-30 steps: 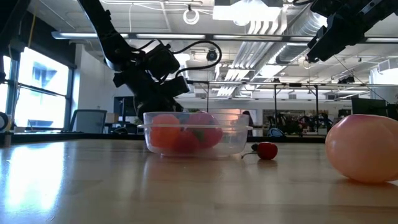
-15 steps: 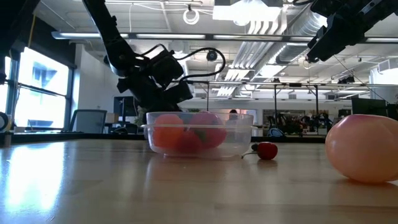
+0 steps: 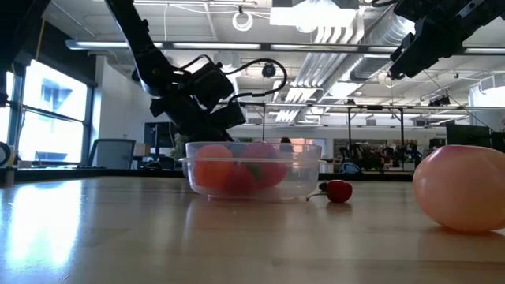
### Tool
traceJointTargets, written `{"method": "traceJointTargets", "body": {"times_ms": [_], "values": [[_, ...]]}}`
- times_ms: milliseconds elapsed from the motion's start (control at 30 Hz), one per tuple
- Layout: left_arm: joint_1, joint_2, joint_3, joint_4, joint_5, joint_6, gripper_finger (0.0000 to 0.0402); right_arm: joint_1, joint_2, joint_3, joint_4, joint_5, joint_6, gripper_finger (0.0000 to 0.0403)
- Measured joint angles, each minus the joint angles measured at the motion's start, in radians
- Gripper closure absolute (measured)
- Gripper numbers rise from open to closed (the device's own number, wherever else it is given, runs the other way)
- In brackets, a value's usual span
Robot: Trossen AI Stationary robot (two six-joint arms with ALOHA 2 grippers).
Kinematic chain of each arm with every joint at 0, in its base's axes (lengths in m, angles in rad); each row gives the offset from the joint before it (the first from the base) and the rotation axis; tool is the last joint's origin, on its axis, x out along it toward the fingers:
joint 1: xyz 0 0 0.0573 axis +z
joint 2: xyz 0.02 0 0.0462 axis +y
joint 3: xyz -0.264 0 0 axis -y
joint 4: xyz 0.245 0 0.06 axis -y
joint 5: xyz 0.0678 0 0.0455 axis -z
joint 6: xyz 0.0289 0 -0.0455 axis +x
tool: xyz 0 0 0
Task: Pick and placing Produce into tupperware
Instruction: Put the strawberry into the transparent container
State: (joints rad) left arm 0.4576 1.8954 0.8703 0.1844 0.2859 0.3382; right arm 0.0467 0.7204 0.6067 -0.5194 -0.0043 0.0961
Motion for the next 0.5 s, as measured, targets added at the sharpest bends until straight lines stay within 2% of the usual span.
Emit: {"method": "traceJointTargets", "body": {"times_ms": [133,500], "values": [[0.000,0.000,0.000,0.000,0.003,0.001,0.0190,0.000,0.000,0.000,0.000,0.000,0.000,0.0403],[0.000,0.000,0.000,0.001,0.018,-0.006,0.0265,0.000,0.000,0.000,0.000,0.000,0.000,0.0403]]}}
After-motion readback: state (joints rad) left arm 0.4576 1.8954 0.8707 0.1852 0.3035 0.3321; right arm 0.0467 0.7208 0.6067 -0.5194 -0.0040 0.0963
